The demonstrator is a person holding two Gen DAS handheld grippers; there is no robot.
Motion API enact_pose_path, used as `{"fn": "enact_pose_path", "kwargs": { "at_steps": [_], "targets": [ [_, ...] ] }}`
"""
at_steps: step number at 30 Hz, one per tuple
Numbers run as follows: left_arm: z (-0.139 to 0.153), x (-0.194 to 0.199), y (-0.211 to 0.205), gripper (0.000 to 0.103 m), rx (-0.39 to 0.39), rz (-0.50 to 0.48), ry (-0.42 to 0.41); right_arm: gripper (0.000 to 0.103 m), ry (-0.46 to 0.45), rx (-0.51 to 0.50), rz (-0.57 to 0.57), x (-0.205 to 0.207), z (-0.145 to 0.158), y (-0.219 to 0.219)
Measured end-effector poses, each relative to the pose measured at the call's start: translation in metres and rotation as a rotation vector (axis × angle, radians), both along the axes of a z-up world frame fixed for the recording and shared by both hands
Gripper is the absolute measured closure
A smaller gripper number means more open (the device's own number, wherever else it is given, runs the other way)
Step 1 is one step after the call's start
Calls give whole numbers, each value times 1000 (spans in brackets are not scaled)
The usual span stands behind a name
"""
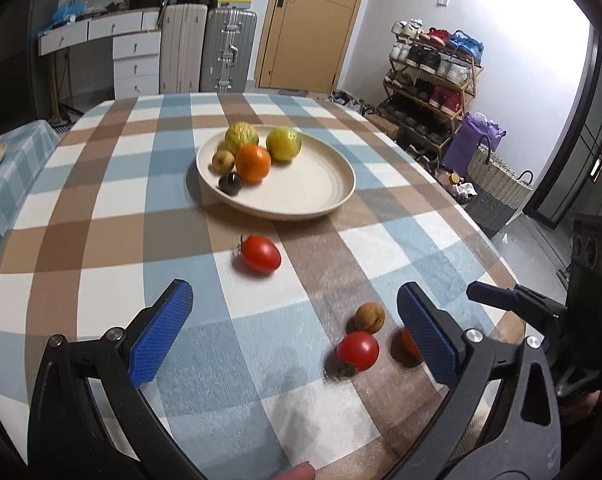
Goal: Organize fruits
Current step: 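Withdraw both open tools from the plate toward the remaining fruits, then grasp the large orange with the right tool while the left tool grasps a red tomato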
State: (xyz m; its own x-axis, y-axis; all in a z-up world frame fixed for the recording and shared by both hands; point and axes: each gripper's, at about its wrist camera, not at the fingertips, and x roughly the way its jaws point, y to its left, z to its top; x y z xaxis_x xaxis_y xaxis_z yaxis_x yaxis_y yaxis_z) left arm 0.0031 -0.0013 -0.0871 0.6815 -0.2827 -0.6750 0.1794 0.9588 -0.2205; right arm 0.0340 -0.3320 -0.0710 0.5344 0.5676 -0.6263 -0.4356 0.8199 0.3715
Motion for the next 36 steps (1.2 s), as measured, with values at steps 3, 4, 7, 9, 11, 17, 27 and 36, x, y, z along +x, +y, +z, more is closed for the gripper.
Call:
{"fn": "enact_pose_path", "kwargs": {
  "at_steps": [3, 4, 7, 9, 11, 17, 27, 36],
  "targets": [
    [-3, 3, 1, 1, 2, -2, 6, 0, 13, -4, 6, 1, -8, 3],
    [-5, 3, 1, 1, 1, -2, 7, 1, 18, -4, 7, 1, -10, 3],
    [-7, 4, 1, 1, 2, -2, 14, 7, 36, -2, 24, 3, -16, 7],
    [-9, 6, 2, 1, 1, -3, 21, 16, 51, -12, 32, 5, -21, 10],
    [-11, 7, 2, 1, 3, -5, 27, 21, 60, -13, 41, 6, -23, 12],
    [-14, 9, -2, 1, 9, -16, 34, 39, 42, -53, 52, 4, -25, 17],
    [-14, 9, -3, 1, -11, -27, 32, 61, 71, -31, 25, 8, -33, 9],
    [-23, 8, -19, 1, 0, -113, 63, 61, 49, 2, 10, 7, -30, 4]
  ]
}}
